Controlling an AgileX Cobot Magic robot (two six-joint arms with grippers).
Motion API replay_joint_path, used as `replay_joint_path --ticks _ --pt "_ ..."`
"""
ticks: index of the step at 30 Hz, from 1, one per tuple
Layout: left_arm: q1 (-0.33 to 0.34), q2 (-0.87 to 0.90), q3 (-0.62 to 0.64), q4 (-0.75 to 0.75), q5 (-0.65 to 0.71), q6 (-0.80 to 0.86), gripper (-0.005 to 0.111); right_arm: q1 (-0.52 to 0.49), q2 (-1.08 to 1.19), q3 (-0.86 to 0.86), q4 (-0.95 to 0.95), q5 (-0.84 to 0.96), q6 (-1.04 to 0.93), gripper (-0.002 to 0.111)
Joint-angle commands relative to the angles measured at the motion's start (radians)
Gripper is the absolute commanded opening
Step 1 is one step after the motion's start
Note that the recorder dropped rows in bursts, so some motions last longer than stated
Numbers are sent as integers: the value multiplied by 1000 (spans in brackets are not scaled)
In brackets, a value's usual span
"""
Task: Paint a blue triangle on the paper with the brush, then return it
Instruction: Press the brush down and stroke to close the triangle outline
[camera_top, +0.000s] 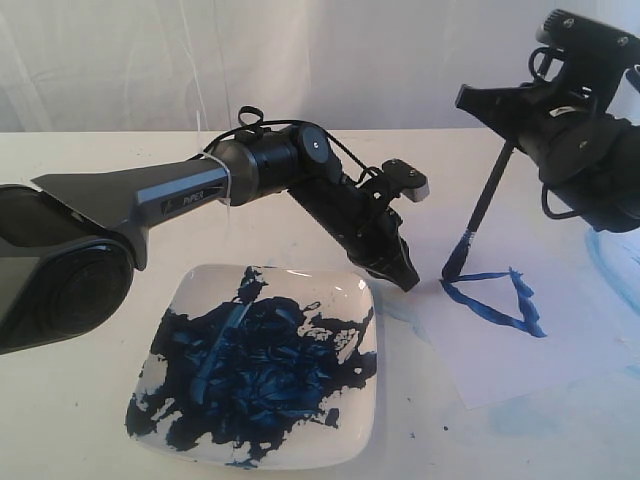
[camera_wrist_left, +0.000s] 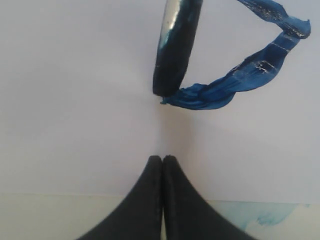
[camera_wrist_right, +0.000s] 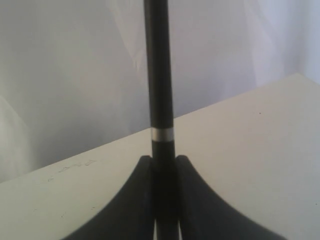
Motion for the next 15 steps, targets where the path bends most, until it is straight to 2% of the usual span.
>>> replay_joint_path --ticks 1,15 --pt "-2 15 10 41 78 -4 0 -1 2 -3 -7 -33 -55 0" --pt "-2 15 10 41 74 -4 0 -1 2 -2 11 -69 -147 0"
